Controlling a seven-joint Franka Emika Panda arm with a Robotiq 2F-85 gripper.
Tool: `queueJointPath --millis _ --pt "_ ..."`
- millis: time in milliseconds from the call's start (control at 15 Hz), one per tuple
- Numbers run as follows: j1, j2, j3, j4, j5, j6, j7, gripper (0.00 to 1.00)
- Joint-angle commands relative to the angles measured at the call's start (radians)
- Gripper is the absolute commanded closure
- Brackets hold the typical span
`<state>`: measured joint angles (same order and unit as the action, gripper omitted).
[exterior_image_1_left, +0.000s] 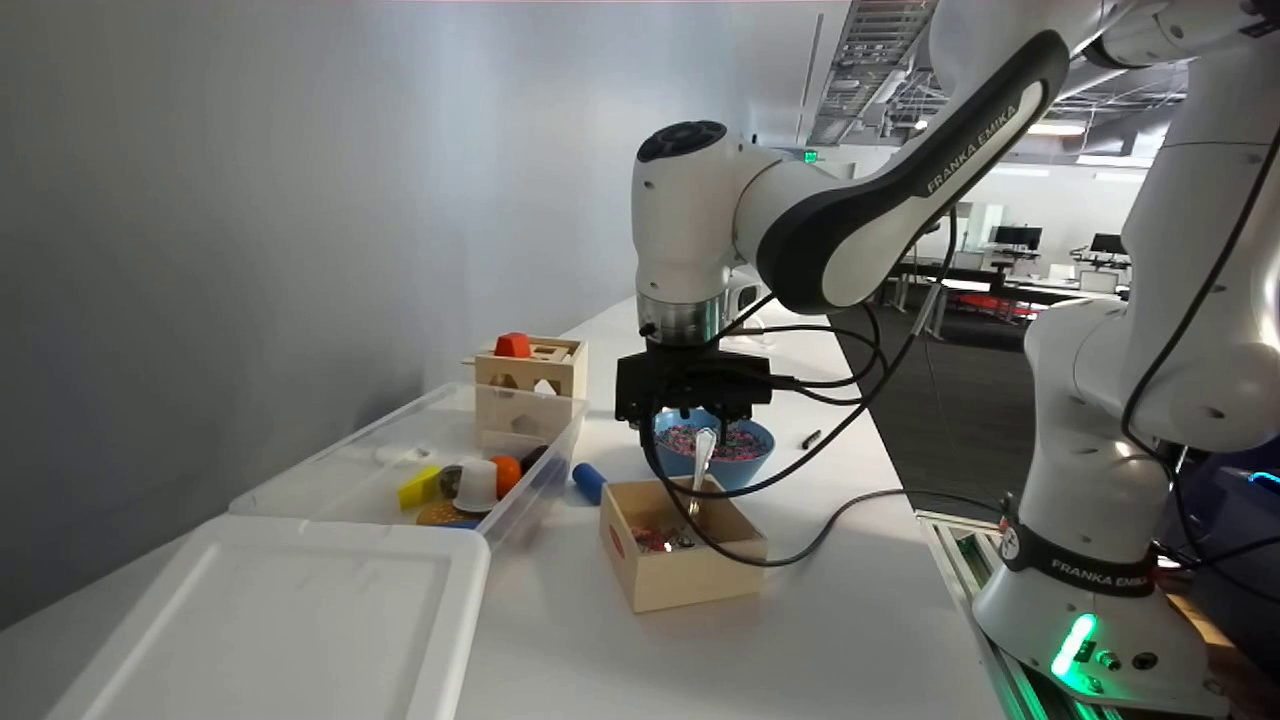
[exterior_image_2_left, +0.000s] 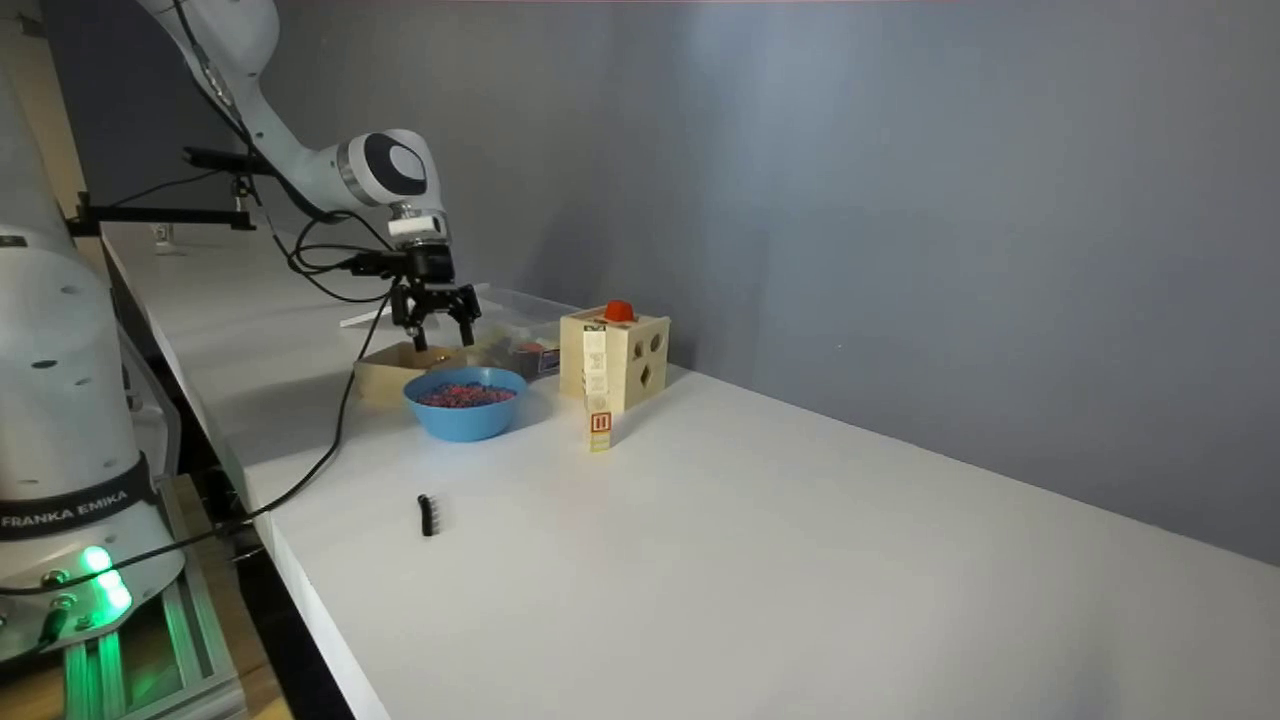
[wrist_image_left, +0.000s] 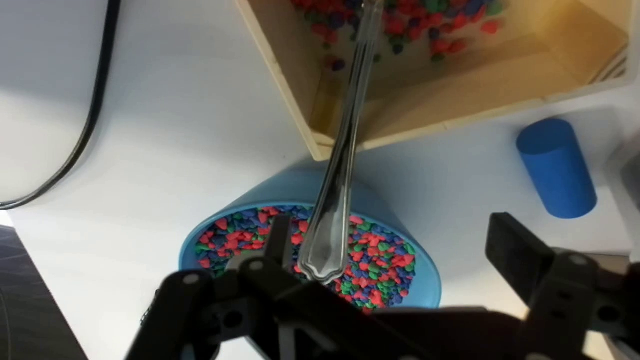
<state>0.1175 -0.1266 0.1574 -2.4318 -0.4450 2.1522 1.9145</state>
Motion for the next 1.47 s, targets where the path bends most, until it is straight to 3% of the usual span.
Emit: queueJointPath --millis 0,400,800,1200,1267,1400 --pt "-0.008 0.0 0.008 0.001 0.003 -0.002 -0.002 0.0" --pt "-0.016 0.0 0.001 -0.019 -0.005 0.046 0.042 0.0" --pt "-0.026 -0.033 0.005 -0.063 -0.032 -0.02 0.096 0.0" --pt "-0.027 -0.07 0.009 -0.121 -0.046 -0.005 0.12 0.01" --pt "-0.028 -0.078 0.009 -0.131 -0.051 0.006 0.123 0.26" --pt "-0.03 -0.096 0.011 -0.145 -0.061 0.021 0.129 0.32"
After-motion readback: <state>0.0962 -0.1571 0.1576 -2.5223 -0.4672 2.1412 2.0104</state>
